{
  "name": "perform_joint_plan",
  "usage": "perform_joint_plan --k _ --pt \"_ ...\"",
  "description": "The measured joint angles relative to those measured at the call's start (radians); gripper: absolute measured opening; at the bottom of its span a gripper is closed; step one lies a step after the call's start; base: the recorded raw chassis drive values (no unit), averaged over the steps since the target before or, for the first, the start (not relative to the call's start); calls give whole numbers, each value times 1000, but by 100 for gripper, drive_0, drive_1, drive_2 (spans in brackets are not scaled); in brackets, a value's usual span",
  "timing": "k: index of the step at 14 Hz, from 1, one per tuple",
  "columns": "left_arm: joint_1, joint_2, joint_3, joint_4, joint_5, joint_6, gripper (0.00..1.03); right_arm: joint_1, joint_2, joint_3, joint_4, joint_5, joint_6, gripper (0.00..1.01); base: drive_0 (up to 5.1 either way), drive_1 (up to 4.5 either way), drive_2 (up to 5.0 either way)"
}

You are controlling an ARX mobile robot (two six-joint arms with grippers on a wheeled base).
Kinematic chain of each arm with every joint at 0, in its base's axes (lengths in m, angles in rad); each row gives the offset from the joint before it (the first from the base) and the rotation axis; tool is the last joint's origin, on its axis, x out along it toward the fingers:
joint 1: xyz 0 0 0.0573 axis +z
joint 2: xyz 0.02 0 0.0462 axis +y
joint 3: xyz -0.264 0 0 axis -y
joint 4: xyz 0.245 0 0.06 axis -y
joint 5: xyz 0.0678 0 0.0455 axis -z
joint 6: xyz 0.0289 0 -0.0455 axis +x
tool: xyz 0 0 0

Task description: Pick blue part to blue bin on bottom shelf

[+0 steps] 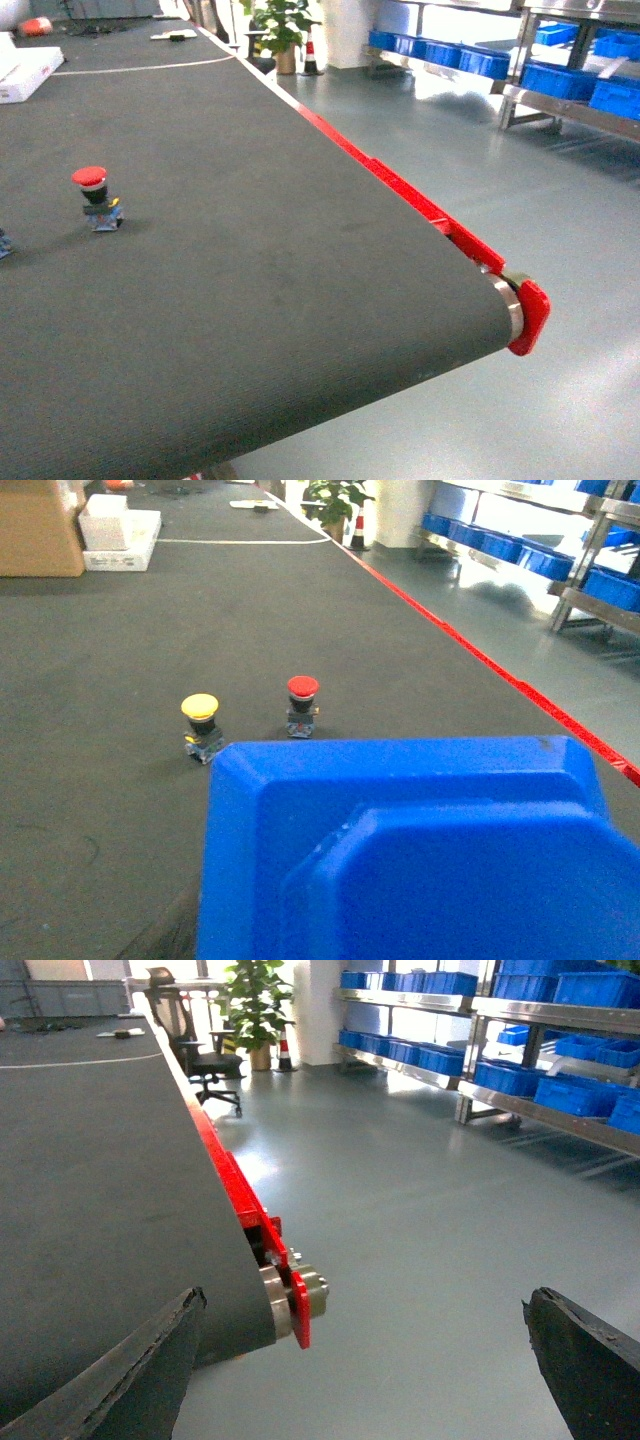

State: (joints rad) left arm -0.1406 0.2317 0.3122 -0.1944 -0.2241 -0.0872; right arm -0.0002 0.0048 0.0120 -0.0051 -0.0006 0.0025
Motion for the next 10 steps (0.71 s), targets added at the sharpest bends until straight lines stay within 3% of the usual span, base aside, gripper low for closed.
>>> perform_joint_plan --k 10 --pt "0 0 0 0 0 -3 44 0 0 0 0 0 0 98 -126 -126 -126"
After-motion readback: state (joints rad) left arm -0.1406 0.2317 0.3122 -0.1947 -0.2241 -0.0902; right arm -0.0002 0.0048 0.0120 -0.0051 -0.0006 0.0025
